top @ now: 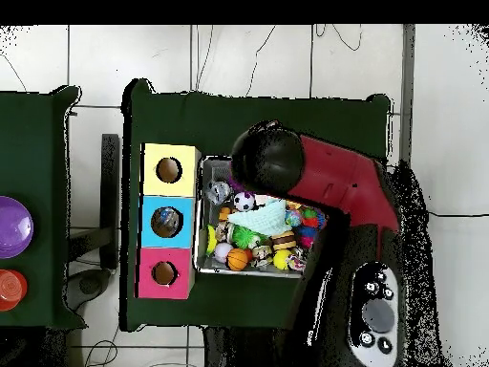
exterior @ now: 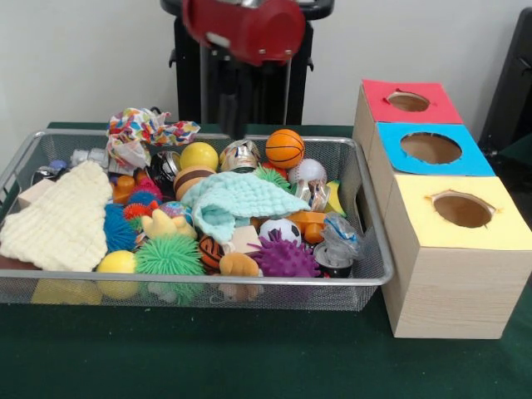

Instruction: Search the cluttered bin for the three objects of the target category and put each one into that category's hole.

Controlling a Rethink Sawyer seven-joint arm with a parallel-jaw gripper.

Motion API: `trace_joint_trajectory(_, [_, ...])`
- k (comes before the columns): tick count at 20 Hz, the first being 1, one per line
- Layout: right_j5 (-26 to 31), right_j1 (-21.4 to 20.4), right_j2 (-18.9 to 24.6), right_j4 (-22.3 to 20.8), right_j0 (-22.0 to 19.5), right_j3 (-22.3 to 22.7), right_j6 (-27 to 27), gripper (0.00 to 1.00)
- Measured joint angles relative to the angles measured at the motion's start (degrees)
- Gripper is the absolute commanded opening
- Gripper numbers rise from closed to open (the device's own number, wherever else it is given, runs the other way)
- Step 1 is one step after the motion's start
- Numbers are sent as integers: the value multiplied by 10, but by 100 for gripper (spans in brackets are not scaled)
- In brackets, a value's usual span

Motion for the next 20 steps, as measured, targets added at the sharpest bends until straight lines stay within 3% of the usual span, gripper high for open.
trace_joint_trajectory(10, [0, -1, 0, 1, 81, 0, 0, 0])
trace_joint_trajectory(20, [-2, -1, 0, 3, 83, 15, 0, 0])
